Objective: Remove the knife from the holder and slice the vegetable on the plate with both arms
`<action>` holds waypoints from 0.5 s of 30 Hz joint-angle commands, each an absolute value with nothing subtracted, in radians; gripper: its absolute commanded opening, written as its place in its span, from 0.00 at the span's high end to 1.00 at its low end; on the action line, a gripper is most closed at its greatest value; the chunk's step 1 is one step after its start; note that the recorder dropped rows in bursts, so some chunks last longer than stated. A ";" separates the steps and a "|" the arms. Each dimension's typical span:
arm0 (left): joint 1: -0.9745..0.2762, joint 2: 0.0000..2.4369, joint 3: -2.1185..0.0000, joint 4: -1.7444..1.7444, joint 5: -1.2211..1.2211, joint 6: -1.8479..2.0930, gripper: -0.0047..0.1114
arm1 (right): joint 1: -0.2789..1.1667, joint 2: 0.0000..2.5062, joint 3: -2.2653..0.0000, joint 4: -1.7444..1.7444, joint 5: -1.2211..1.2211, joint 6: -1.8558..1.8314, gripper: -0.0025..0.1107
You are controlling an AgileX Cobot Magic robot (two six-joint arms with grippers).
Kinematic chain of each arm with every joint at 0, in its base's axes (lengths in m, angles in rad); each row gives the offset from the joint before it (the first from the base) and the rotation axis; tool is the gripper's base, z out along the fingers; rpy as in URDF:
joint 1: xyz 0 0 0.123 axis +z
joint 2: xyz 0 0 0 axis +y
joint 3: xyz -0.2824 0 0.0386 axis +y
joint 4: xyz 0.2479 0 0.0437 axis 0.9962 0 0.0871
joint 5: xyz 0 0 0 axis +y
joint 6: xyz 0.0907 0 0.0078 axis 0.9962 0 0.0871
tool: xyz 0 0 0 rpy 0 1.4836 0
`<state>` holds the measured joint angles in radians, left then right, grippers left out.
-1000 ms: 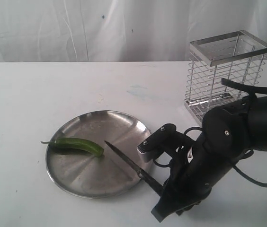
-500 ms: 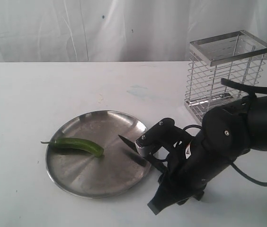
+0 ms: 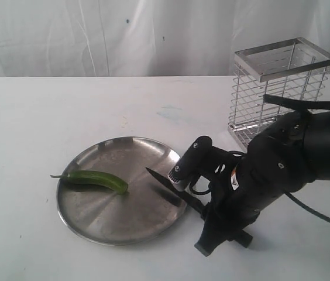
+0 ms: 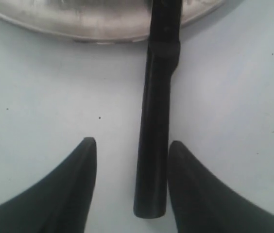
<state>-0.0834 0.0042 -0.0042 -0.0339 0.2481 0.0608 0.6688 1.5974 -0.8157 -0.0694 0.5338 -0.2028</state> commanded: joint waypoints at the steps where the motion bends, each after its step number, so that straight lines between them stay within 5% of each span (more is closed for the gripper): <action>1: -0.082 0.000 0.000 -0.044 0.245 0.059 0.96 | 0.714 1.587 -0.819 -0.127 0.531 -0.203 0.59; 15: -0.082 0.000 0.000 -0.044 0.245 0.059 0.96 | 0.957 1.703 -0.819 -0.709 0.644 0.428 0.59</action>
